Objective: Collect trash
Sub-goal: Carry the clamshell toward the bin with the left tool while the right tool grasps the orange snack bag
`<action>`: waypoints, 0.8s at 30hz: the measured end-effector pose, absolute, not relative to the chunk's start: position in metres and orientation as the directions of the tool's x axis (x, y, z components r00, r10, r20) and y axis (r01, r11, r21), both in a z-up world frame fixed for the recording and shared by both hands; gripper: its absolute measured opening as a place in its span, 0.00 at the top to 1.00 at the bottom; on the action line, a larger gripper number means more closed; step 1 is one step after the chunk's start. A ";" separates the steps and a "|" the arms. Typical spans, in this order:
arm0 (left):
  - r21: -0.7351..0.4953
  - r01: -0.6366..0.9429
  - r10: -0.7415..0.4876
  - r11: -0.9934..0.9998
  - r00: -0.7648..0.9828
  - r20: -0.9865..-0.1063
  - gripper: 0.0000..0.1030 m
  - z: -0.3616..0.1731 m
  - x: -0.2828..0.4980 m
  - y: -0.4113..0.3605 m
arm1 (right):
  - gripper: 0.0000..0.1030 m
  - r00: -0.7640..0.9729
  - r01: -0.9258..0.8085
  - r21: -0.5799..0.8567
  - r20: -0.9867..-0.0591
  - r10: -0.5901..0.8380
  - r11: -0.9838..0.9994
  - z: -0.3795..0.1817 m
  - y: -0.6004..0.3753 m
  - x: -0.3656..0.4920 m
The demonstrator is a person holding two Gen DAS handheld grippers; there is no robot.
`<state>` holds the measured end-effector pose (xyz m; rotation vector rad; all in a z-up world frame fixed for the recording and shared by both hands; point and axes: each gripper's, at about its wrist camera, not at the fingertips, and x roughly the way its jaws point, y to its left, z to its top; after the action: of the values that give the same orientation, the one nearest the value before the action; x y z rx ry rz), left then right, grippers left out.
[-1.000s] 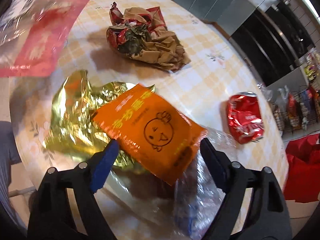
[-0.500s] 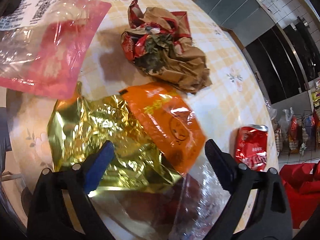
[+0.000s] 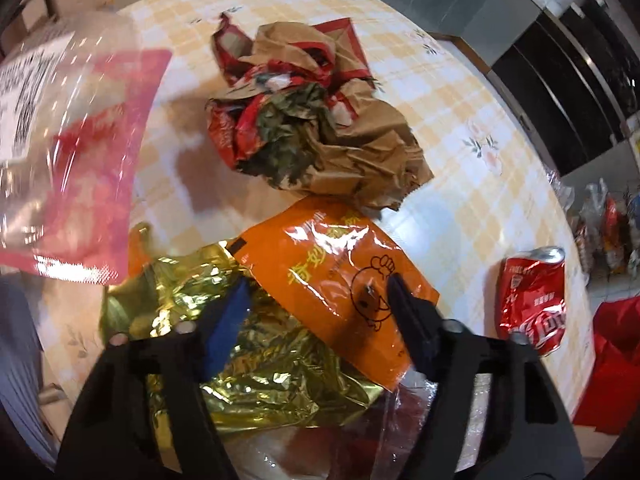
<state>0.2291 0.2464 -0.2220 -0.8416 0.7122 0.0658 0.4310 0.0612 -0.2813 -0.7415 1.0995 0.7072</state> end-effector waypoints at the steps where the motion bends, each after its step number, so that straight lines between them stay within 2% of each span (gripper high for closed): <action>1: -0.660 -0.324 -0.218 0.677 0.769 -0.601 0.44 -0.222 0.229 0.247 | 0.52 0.288 -0.802 -0.152 -0.946 0.150 0.578 -0.278 0.058 0.432; 3: -0.660 -0.324 -0.217 0.678 0.769 -0.601 0.44 -0.222 0.228 0.246 | 0.69 0.305 -0.797 -0.153 -0.937 0.170 0.585 -0.268 0.053 0.430; 4: -0.660 -0.324 -0.217 0.678 0.770 -0.601 0.44 -0.222 0.229 0.246 | 0.72 0.312 -0.795 -0.153 -0.933 0.179 0.588 -0.265 0.051 0.431; 5: -0.659 -0.323 -0.216 0.679 0.771 -0.600 0.44 -0.222 0.229 0.246 | 0.82 0.328 -0.788 -0.158 -0.926 0.189 0.595 -0.259 0.048 0.429; 9: -0.657 -0.314 -0.212 0.686 0.777 -0.593 0.44 -0.215 0.227 0.243 | 0.92 0.409 -0.746 -0.194 -0.889 0.207 0.637 -0.235 0.032 0.430; 12: -0.658 -0.300 -0.215 0.691 0.784 -0.583 0.44 -0.208 0.224 0.238 | 0.95 0.454 -0.717 -0.203 -0.862 0.226 0.667 -0.219 0.021 0.428; 24: -0.639 -0.231 -0.222 0.734 0.808 -0.547 0.44 -0.165 0.203 0.208 | 0.95 0.573 -0.633 -0.158 -0.754 0.321 0.758 -0.141 -0.040 0.388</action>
<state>0.2027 0.2082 -0.1646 -0.7613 0.6469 0.0057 0.3881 -0.0402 -0.1411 -0.4418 0.7760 0.5806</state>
